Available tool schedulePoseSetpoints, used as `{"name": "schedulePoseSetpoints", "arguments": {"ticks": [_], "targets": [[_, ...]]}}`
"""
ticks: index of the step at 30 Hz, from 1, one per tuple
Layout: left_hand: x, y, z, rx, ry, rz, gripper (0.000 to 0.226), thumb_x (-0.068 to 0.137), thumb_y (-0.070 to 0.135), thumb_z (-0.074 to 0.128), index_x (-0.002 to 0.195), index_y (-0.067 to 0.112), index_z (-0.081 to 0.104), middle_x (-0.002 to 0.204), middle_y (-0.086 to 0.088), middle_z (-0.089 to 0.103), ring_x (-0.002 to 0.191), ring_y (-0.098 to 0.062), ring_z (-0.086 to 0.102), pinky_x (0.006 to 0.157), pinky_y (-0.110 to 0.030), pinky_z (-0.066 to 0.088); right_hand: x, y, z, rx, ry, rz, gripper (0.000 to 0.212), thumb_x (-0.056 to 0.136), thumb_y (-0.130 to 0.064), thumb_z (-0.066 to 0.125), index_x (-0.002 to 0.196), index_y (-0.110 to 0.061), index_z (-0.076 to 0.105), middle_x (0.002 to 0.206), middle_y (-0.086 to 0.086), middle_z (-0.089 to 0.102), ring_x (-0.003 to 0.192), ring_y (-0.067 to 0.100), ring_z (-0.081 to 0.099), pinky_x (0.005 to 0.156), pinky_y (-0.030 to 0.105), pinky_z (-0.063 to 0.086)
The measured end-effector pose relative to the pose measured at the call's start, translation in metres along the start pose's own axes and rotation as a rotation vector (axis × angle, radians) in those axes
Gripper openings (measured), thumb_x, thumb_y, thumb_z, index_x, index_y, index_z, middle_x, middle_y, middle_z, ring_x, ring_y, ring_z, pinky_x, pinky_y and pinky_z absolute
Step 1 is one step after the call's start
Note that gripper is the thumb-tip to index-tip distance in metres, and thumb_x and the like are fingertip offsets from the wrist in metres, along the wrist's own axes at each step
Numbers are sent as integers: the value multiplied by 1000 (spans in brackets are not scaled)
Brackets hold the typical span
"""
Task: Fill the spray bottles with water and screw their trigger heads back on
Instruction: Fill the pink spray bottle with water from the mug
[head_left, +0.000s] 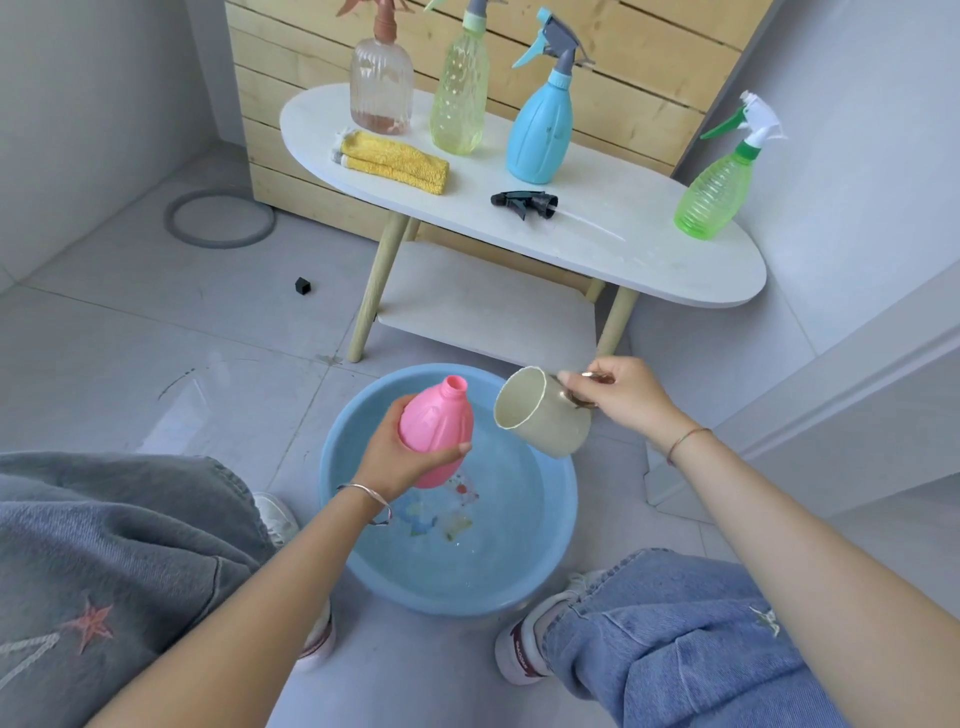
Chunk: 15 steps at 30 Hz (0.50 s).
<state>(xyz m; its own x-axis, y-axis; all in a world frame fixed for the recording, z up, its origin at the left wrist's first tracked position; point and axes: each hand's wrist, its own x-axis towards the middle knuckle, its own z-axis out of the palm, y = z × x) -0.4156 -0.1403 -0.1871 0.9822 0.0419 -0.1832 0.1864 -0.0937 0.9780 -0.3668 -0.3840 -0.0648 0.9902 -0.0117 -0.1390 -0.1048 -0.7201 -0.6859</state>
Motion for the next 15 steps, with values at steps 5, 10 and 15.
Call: {"name": "schedulePoseSetpoints", "arguments": {"ticks": [5, 10, 15], "targets": [[8, 2, -16, -30, 83, -3, 89, 46, 47, 90, 123, 29, 49, 110, 15, 57, 96, 2, 56, 69, -11, 44, 11, 39, 52, -271, -251, 112, 49, 87, -38, 64, 52, -16, 39, 55, 0, 42, 60, 16, 40, 52, 28, 27], [9, -8, -24, -20, 125, -31, 92, 43, 50, 89, 123, 30, 48, 113, 12, 57, 100, -5, 58, 72, -15, 46, 7, 75, 107, -412, -325, 148, 50, 89, -38, 58, 51, -16, 34, 55, 2, 37, 68, 23, 42, 51, 29, 25], [10, -13, -26, -2, 126, -47, 97, 37, 58, 82, 124, 33, 47, 114, 12, 57, 101, -6, 57, 75, -19, 48, -2, 101, 137, -460, -308, 142, 42, 91, -36, 53, 57, -18, 37, 63, 2, 45, 74, 27, 46, 59, 30, 28]]}}
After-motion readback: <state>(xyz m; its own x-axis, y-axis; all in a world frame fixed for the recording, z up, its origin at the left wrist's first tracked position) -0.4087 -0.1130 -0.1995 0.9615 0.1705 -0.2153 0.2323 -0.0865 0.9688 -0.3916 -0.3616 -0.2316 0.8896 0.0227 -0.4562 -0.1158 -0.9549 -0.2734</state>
